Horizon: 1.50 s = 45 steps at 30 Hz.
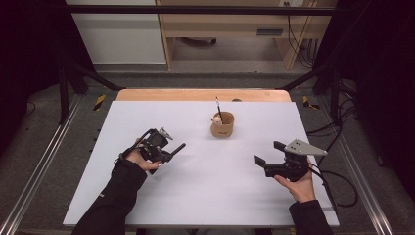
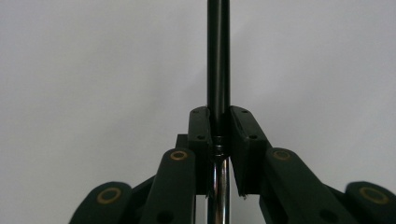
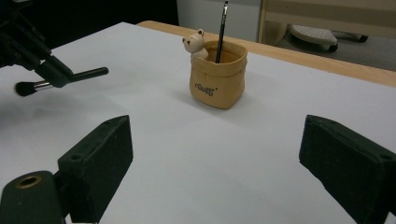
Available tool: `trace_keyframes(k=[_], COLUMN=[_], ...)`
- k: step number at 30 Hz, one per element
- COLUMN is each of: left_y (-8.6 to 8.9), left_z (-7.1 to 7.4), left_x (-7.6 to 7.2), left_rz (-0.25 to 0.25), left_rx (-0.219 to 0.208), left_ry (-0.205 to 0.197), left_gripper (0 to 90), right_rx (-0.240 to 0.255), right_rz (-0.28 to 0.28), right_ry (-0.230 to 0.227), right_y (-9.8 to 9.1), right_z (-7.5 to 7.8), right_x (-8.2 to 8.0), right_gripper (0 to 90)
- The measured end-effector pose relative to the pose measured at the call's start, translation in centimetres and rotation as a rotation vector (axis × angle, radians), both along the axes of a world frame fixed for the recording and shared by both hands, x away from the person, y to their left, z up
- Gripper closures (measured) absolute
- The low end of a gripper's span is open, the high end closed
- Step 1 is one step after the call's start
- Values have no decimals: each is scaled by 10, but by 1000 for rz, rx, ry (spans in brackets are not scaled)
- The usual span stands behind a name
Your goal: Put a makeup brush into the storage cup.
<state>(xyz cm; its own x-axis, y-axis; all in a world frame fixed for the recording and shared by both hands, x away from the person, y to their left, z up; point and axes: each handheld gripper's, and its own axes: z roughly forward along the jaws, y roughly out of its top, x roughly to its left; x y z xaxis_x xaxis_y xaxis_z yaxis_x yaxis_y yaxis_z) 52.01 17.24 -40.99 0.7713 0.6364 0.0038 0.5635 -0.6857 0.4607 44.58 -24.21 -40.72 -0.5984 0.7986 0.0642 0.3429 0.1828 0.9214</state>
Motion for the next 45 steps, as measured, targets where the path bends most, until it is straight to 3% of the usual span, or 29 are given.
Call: trace_keyframes(k=[9,22,34,45], left_y=[-10,-26,-51,-67], left_z=[15,22,29,33], left_x=[-14,-24,-27,-28], left_rz=[-73,-147,-249,-305], left_rx=[-42,-69,-69,-55], left_ry=[-34,-48,-31,-30], left_gripper=[786,785,786,785], right_rx=[-38,-79,-164,-257], right_rz=[20,64,143,204], right_ry=[-14,-4,10,7], right_y=[11,27,44,57], right_z=[11,20,30,36], right_x=[2,7,8,6], right_gripper=[105,114,106,125])
